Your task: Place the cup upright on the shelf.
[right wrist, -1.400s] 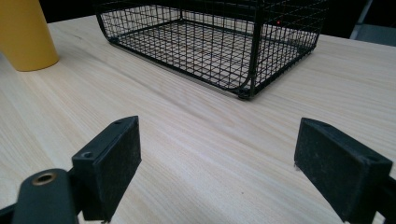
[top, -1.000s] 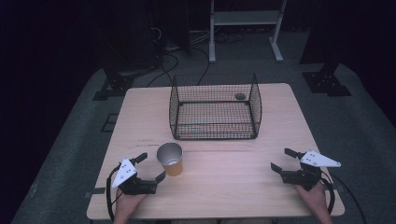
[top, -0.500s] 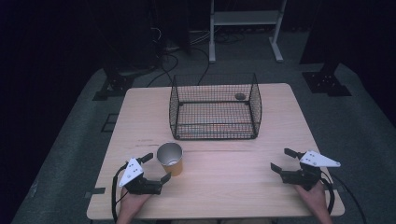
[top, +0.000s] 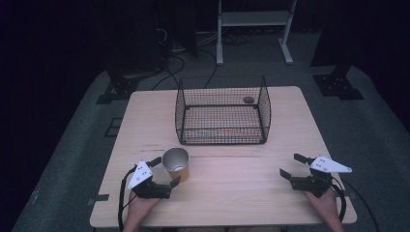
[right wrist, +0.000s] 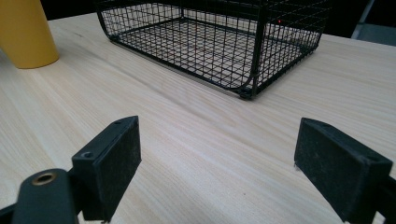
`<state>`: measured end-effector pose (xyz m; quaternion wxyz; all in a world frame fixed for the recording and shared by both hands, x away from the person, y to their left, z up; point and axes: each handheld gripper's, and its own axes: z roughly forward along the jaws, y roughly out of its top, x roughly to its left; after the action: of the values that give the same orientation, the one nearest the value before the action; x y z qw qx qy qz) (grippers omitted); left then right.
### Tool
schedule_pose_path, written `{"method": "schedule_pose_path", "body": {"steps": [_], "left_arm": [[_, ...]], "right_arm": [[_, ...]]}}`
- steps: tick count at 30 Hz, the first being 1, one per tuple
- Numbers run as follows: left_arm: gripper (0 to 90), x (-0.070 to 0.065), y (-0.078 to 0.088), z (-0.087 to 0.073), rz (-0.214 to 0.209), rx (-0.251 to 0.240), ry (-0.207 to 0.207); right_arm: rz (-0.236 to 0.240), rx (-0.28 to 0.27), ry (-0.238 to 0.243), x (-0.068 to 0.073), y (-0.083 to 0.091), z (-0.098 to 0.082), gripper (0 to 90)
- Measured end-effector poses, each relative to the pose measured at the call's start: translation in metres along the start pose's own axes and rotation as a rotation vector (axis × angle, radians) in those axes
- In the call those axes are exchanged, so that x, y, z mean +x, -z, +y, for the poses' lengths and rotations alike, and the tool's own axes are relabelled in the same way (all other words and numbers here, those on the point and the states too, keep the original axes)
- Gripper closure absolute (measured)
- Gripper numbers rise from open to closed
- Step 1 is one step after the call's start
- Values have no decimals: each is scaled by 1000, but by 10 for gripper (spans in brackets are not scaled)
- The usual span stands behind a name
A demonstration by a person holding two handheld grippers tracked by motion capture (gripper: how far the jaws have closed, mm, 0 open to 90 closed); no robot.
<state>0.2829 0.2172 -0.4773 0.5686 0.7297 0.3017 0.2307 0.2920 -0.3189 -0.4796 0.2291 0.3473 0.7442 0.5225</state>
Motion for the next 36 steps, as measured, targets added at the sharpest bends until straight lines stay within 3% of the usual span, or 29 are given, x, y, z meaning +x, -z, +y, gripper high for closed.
{"method": "schedule_pose_path", "body": {"steps": [5, 22, 24, 27, 32, 35, 36], "left_arm": [[0, 0, -2, 2, 7, -12, 3], [5, -6, -16, 12, 13, 15, -11], [46, -5, -16, 13, 11, -1, -13], [48, -4, -17, 12, 17, 19, -2], [75, -5, -18, 14, 8, 3, 5], [104, -7, -20, 15, 4, 9, 0], [124, -8, -22, 18, 11, 32, -18]], "right_arm": [[0, 1, 2, 0, 0, 0, 136], [3, 1, 0, 0, 0, 0, 136], [3, 1, -1, 0, -1, 0, 136], [4, 1, 0, 0, 0, 0, 136], [6, -1, -3, 0, -1, 0, 136], [6, 0, -2, 0, -1, 0, 136], [6, 0, -3, 0, -1, 0, 136]]}}
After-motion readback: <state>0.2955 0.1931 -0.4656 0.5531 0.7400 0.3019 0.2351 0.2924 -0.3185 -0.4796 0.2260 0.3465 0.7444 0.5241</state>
